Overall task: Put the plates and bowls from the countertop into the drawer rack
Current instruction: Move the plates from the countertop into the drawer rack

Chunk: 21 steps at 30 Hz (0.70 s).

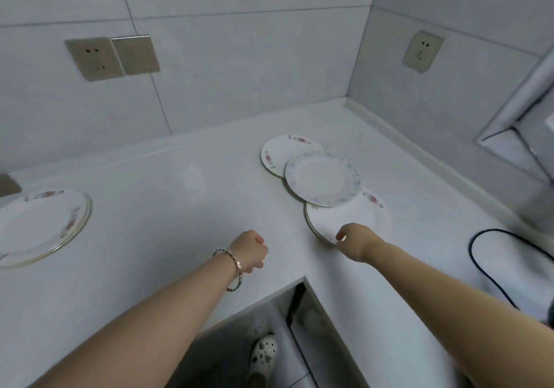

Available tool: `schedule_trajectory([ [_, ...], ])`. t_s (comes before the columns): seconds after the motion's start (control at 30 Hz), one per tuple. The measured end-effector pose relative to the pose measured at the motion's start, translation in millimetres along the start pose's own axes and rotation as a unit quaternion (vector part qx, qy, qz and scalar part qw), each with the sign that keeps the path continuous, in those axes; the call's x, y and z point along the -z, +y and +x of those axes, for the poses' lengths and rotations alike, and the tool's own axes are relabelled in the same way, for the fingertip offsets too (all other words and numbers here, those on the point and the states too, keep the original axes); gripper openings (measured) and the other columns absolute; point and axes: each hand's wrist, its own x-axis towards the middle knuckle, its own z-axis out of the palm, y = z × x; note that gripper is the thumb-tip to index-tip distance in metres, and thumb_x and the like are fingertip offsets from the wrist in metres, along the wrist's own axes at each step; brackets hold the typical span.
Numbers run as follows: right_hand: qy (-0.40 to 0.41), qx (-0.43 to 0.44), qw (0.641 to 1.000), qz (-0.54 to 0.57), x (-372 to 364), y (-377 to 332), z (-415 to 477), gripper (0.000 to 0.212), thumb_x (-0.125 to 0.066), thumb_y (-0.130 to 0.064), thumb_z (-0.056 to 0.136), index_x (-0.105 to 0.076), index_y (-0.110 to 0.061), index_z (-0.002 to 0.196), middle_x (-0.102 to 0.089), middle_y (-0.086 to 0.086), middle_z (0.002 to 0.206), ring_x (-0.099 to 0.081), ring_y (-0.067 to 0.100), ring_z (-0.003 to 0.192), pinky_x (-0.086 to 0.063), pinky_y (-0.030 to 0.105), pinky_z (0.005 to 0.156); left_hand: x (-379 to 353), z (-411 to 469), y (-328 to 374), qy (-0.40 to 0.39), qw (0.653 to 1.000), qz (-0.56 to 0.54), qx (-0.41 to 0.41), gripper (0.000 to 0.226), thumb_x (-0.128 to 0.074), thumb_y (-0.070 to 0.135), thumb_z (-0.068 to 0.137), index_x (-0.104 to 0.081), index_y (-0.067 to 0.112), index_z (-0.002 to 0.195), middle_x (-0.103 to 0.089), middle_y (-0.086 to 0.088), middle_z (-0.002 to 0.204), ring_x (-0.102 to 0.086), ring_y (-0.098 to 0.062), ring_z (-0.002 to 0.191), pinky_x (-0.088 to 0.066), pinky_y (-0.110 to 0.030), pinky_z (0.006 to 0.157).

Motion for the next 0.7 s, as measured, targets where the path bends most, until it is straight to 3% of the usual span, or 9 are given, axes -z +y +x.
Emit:
schedule_trajectory([
  [0.1, 0.014, -0.059, 0.996, 0.069, 15.9, 13.1, 49.5, 0.038, -0.044, -0.016, 0.091, -0.055, -0.008, 0.127, -0.058, 0.012, 0.129, -0.057, 0.028, 0.116, -0.047, 0.031, 0.096, 2.8, 54.3, 27.3, 0.000, 1.000, 0.001, -0.023, 0.034, -0.045, 0.005, 0.089, -0.050, 0.002, 0.123, -0.057, -0.005, 0.082, -0.061, -0.018, 0.069, -0.040, -0.023, 0.054],
  [0.2, 0.038, -0.119, 0.979, 0.162, 34.8, 14.4, 96.4, 0.042, -0.045, -0.018, 0.093, -0.048, -0.008, 0.133, -0.058, 0.016, 0.130, -0.054, 0.029, 0.121, -0.043, 0.030, 0.099, 10.8, 110.4, 58.8, 0.002, 0.999, 0.019, -0.034, 0.040, -0.050, 0.007, 0.089, -0.048, 0.002, 0.128, -0.061, -0.018, 0.113, -0.063, -0.032, 0.102, -0.049, -0.034, 0.076],
  [0.3, 0.058, -0.169, 0.963, 0.204, 47.3, 13.3, 140.8, 0.046, -0.049, -0.021, 0.094, -0.043, -0.001, 0.135, -0.054, 0.019, 0.134, -0.050, 0.032, 0.126, -0.038, 0.030, 0.102, 14.8, 157.7, 91.0, -0.031, 0.999, -0.009, -0.014, 0.057, -0.057, 0.011, 0.086, -0.033, 0.003, 0.137, -0.056, -0.016, 0.109, -0.057, -0.028, 0.098, -0.046, -0.033, 0.080],
  [0.4, 0.085, -0.225, 0.929, 0.281, 50.9, 10.0, 179.1, 0.051, -0.053, -0.015, 0.092, -0.036, 0.003, 0.136, -0.047, 0.022, 0.137, -0.047, 0.035, 0.126, -0.037, 0.034, 0.102, 12.2, 198.2, 113.3, -0.037, 0.998, -0.052, -0.016, 0.030, -0.059, 0.002, 0.085, -0.043, 0.011, 0.108, -0.050, -0.004, 0.091, -0.049, -0.016, 0.089, -0.044, -0.029, 0.077],
  [0.5, 0.082, -0.278, 0.877, 0.384, 42.7, 13.4, 209.2, 0.043, -0.050, -0.005, 0.091, -0.042, 0.008, 0.131, -0.050, 0.023, 0.133, -0.049, 0.040, 0.122, -0.042, 0.042, 0.104, 3.0, 231.0, 122.2, -0.051, 0.989, -0.134, 0.030, 0.021, -0.051, -0.008, 0.084, -0.048, 0.012, 0.085, -0.052, -0.002, 0.080, -0.052, -0.020, 0.082, -0.046, -0.033, 0.078],
  [0.6, 0.114, -0.310, 0.849, 0.412, 22.2, 34.5, 235.6, 0.028, -0.050, 0.002, 0.084, -0.062, 0.012, 0.108, -0.064, 0.030, 0.113, -0.060, 0.045, 0.106, -0.048, 0.052, 0.096, -5.8, 252.5, 122.8, -0.071, 0.973, -0.209, 0.072, 0.035, -0.043, -0.017, 0.084, -0.057, 0.001, 0.111, -0.059, -0.011, 0.104, -0.058, -0.031, 0.101, -0.050, -0.046, 0.088],
  [0.7, 0.131, -0.306, 0.832, 0.444, 20.8, 40.1, 233.7, 0.027, -0.048, 0.012, 0.079, -0.065, 0.009, 0.099, -0.066, 0.024, 0.098, -0.062, 0.042, 0.092, -0.051, 0.056, 0.090, -10.0, 260.7, 121.9, -0.060, 0.971, -0.215, 0.082, 0.042, -0.046, -0.018, 0.083, -0.052, 0.001, 0.120, -0.058, -0.018, 0.126, -0.057, -0.036, 0.113, -0.050, -0.051, 0.092],
])
